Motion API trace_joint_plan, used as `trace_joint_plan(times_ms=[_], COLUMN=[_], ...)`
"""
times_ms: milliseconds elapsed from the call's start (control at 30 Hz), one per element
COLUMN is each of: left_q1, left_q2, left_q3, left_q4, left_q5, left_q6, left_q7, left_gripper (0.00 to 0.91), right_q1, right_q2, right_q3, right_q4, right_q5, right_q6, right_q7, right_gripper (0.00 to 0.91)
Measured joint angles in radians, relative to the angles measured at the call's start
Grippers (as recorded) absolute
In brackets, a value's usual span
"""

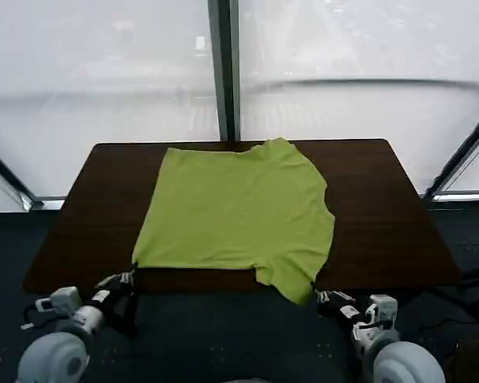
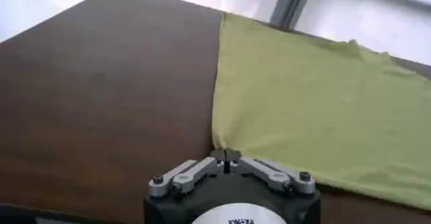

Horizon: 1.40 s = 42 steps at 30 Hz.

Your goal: Fold and organize the clothes.

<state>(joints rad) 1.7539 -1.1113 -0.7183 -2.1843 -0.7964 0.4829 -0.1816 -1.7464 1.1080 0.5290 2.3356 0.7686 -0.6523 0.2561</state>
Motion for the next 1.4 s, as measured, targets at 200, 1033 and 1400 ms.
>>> trace_joint_plan(times_ms=[200, 1033, 1400], left_q1=[0.056, -0.06, -0.228], left_q2=[-0.004, -0.051, -0.067], left_q3=[-0.024, -0.044, 0.035], left_q4=[-0.043, -0.091, -0.012], left_q5=[0.006, -0.008, 0.019], left_q6=[0.0, 0.013, 0.001], left_q7=[-0.001, -0.028, -0.03], left_gripper=[0.0, 0.0, 0.0], right_q1=[-0.048, 0.103, 0.359], right_q2=[-0.017, -0.038, -0.015], right_q3=[0.03, 0.022, -0.044], right_q4=[0.052, 0.012, -0.178], right_q5=[0.013, 0.02, -0.003], right_q6=[-0.013, 0.103, 0.196], right_q7=[0.025, -0.043, -0.08], right_gripper=[0.0, 0.0, 0.0])
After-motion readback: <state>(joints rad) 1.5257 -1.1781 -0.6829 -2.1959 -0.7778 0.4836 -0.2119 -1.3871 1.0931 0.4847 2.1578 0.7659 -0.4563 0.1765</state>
